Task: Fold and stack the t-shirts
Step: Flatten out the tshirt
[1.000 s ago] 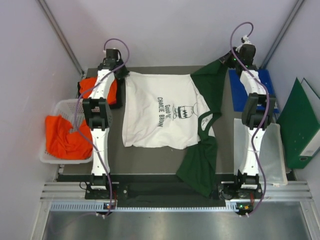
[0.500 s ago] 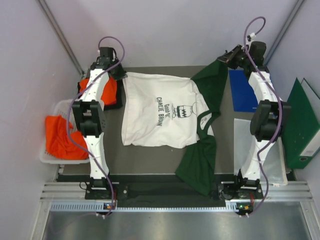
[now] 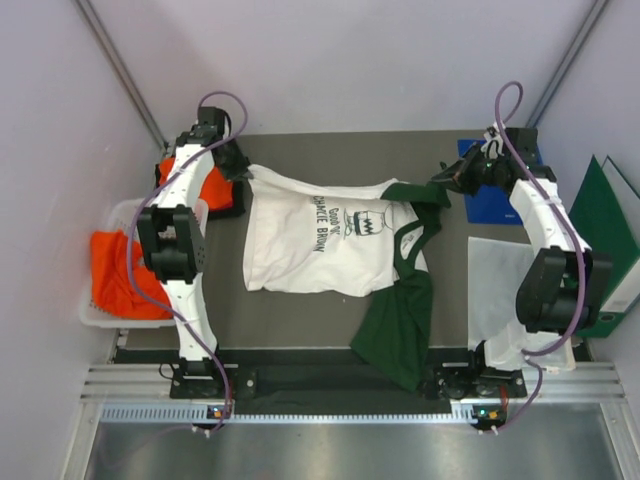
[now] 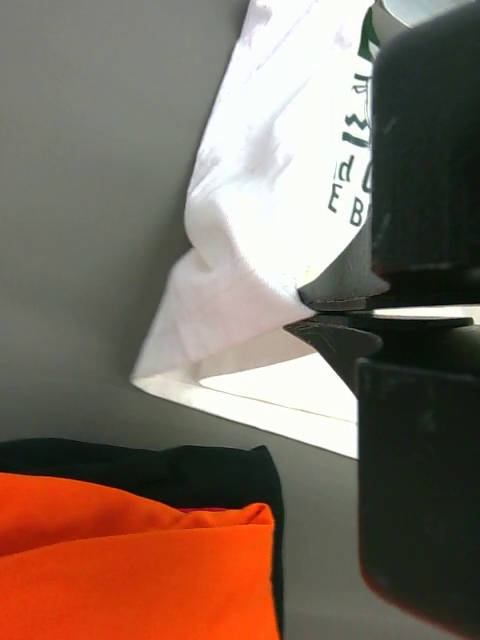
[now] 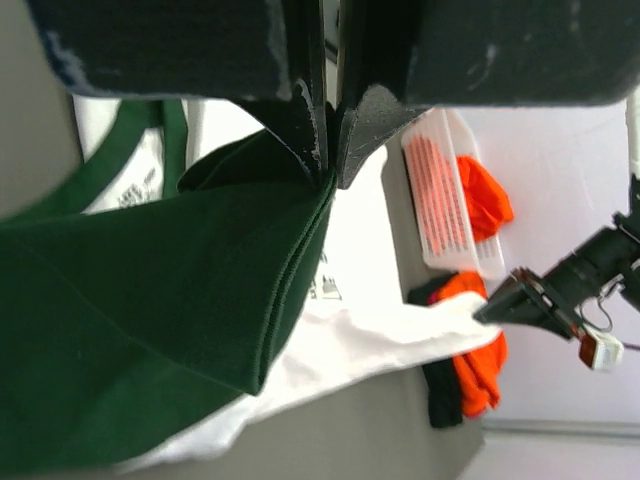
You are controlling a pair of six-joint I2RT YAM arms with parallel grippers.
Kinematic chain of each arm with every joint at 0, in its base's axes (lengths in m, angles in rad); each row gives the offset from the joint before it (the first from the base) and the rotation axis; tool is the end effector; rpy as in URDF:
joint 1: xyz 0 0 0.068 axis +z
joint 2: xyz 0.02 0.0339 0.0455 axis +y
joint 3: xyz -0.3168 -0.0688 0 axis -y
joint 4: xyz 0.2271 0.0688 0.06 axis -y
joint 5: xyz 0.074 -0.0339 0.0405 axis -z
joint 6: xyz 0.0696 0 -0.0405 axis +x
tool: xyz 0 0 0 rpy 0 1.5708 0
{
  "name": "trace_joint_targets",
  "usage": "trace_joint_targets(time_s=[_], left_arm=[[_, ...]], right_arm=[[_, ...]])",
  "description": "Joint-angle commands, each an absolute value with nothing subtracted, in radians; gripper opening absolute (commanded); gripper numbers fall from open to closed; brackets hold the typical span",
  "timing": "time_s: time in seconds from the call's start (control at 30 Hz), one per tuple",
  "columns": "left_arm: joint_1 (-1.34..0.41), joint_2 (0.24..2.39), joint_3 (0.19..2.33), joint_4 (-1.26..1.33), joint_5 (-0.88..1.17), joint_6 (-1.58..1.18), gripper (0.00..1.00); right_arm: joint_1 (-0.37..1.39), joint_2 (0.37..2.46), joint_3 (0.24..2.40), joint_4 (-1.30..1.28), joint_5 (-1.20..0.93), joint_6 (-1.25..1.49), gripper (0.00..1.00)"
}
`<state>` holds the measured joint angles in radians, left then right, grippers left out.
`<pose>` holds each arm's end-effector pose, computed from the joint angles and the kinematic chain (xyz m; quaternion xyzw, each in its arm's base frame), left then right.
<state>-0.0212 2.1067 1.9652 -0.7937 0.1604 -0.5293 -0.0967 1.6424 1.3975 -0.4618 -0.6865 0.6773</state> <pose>0.4994 -0.0217 0.2984 -0.2137 0.9228 -0.1579 0.2791 0.3773 0.0077 0.3496 0.1922 0.8451 0.4057 0.2903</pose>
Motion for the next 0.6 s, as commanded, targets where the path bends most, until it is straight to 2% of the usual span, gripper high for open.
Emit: trace_joint_targets(time_s=[0.0, 0.13, 0.23, 0.4, 0.57], left_arm=[[-0.015, 2.04, 1.93, -0.848, 0.17, -0.511, 0.0], [-0.015, 2.051, 1.948, -0.847, 0.198, -0.502, 0.0], [-0.015, 2.051, 2.027, -0.827, 0.219, -0.502, 0.0], [-0.015, 2.016, 2.254, -0.786, 0.241, -0.492, 0.0], [-0.015, 1.834, 2.304, -0.632, 0.178, -0.499, 0.0]], right_arm=[[-0.107, 1.545, 1.356, -0.586, -0.709, 0.612, 0.0], [-0.109, 1.539, 1.353, -0.609, -0.677, 0.583, 0.0], [-0.109, 1.565, 1.434, -0.56, -0.672, 0.592, 0.0], [-0.106, 1.571, 1.699, -0.447, -0.606, 0.569, 0.0], [-0.089, 1.465, 1.94, -0.405, -0.415, 0.408, 0.0]])
